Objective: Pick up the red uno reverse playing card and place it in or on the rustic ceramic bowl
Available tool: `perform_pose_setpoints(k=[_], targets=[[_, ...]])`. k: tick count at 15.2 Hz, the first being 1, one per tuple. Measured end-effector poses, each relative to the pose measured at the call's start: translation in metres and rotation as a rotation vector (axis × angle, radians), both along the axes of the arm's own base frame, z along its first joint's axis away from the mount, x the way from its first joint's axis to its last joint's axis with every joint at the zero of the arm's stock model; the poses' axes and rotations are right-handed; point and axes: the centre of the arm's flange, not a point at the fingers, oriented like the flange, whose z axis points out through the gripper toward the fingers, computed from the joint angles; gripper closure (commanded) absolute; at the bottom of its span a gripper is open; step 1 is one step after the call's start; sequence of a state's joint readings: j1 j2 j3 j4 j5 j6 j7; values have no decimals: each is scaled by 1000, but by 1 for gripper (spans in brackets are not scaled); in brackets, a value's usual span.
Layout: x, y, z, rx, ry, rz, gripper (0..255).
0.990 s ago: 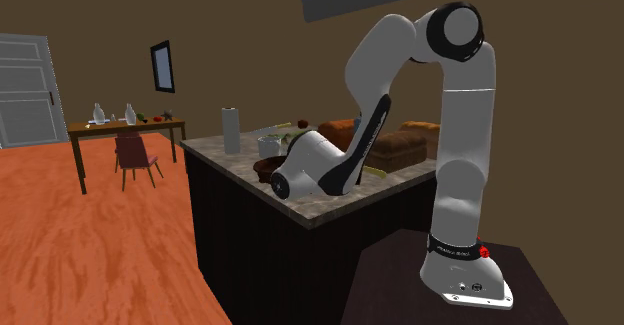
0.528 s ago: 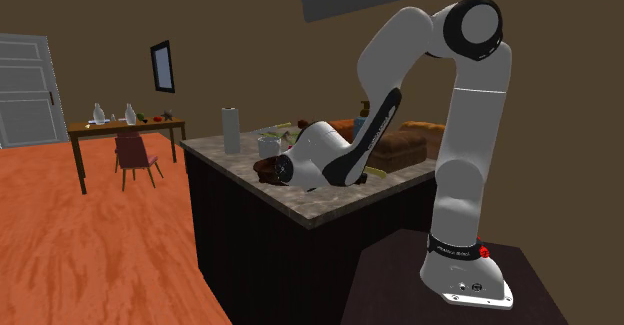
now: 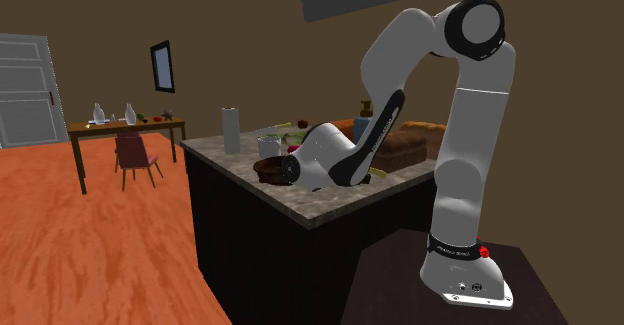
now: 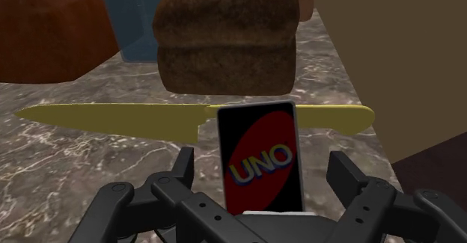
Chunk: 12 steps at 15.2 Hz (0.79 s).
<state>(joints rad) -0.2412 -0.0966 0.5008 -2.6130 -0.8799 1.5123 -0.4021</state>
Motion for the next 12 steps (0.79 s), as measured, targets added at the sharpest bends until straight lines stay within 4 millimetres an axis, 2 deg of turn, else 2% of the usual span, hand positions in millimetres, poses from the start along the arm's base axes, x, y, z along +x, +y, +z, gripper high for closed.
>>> perform_pose_setpoints(k=[2,3,12], targets=[[0,0,0,0,0,0,0],[0,0,0,0,0,0,255],[0,0,0,0,0,0,255]])
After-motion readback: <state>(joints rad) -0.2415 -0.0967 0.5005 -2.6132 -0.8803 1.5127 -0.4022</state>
